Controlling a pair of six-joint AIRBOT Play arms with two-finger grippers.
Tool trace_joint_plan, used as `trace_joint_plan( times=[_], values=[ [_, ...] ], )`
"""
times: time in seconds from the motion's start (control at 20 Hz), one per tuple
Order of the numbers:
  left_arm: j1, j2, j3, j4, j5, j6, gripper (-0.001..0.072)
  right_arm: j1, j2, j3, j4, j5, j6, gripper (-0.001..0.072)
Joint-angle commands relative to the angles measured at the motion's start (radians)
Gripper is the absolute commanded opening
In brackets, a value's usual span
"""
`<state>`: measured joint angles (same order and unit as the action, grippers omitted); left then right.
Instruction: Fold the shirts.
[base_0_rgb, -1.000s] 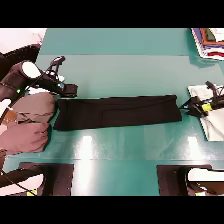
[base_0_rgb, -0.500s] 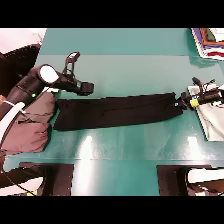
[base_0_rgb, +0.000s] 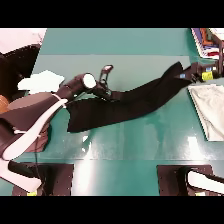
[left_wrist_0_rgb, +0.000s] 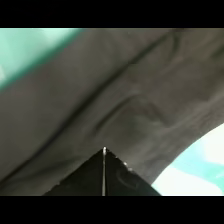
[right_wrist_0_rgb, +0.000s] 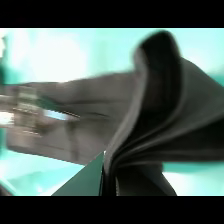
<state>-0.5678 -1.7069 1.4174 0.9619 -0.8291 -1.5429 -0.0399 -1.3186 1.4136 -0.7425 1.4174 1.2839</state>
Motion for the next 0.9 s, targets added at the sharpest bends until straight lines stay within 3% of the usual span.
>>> trace_joint_plan(
  times=[0.0, 0.5, 0.65, 0.85],
  values=[
    [-0.066, -0.106, 0.082, -0.041, 0.002, 0.008, 0.0023, 0.127, 0.025, 0.103, 0.045, -0.016, 0.036, 0.0012],
    [-0.067, -0.145, 0.120, -0.059, 0.018, 0.006, 0.0023, 0.377, 0.025, 0.188, 0.045, -0.096, 0.063, 0.0012],
    [0.041, -0.073, 0.120, -0.023, -0.121, -0.003, 0.0023, 0.433, 0.025, 0.188, 0.044, -0.130, 0.062, 0.0012],
    [0.240, 0.150, 0.119, 0.160, -0.214, 0.002, 0.0024, 0.590, -0.024, 0.188, 0.045, -0.187, 0.062, 0.0013]
  ],
)
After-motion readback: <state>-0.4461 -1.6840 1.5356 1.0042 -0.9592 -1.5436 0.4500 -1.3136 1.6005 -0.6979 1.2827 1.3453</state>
